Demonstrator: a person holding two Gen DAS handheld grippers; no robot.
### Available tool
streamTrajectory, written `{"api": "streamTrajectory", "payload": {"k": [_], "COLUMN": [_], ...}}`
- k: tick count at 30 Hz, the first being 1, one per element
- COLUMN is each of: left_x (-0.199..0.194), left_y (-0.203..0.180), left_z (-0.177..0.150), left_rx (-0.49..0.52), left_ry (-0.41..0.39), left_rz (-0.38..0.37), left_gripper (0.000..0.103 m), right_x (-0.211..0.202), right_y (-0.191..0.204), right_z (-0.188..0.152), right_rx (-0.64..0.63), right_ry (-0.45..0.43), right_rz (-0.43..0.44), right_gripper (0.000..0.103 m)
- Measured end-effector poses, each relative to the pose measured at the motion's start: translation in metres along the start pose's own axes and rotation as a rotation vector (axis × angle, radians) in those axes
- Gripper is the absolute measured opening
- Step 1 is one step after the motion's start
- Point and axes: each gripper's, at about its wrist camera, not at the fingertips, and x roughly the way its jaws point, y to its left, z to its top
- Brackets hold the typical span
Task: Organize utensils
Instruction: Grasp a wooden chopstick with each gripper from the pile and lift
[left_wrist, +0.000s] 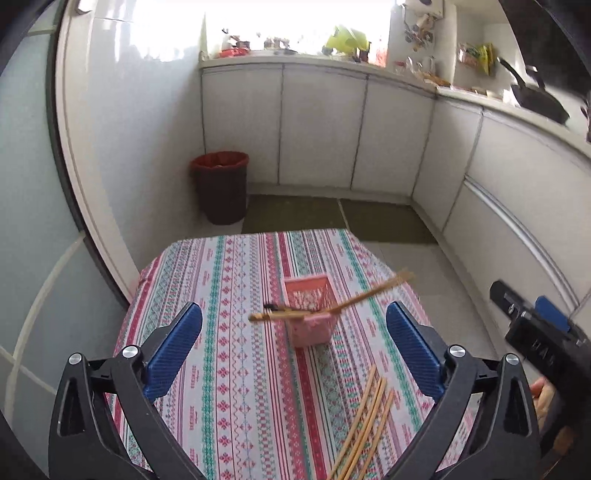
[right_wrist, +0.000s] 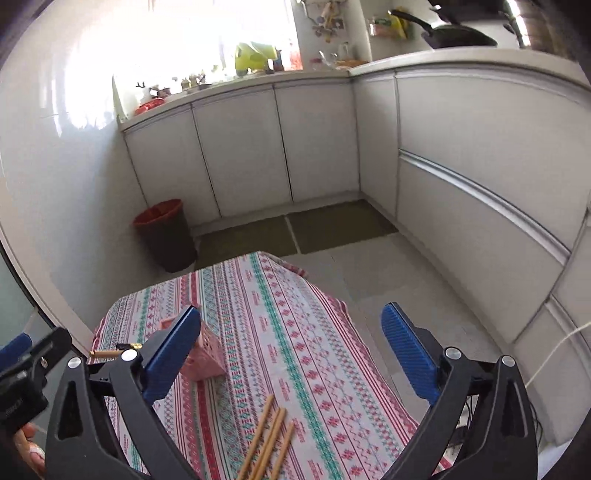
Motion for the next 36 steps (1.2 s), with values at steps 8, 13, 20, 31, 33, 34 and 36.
{"api": "streamTrajectory", "payload": {"k": [8,13,20,31,33,34,36], "left_x": [0.077,0.136,0.192,0.231,0.231,0.230,0.228], "left_y": [-0.040,-0.064,-0.084,-0.104,-0.108,-0.108,-0.103], "left_z": [-0.054,-0.082,-0.094,-0.099,-0.103,-0.104,-0.106], "left_rx": [0.103,0.091,0.031,0.070,0.122,0.136,0.143], "left_ry": [0.338,0.530,0.649,0.664,0.637,0.631,0.624], "left_rz": [-0.064,-0.115,-0.131,-0.090,-0.050,-0.041,-0.042], "left_gripper": [0.096,0.095,0.060,0.035,0.025,0.020,0.010], "right_x": [0.043,0.085,0.105,0.119,0.120,0.120,0.122], "right_y": [-0.061,-0.098,-0.117,-0.122,-0.123,-0.123,-0.119], "right_z": [-0.053,-0.091,-0.110,-0.114,-0.114,-0.114,-0.114], "right_rx": [0.173,0.371,0.491,0.558,0.567,0.569,0.560], "right_ry": [0.345,0.618,0.705,0.753,0.753,0.750,0.746], "right_rz": [-0.105,-0.050,-0.022,-0.005,-0.021,-0.027,-0.033], "right_gripper": [0.096,0.096,0.096,0.096,0.096,0.096,0.096]}}
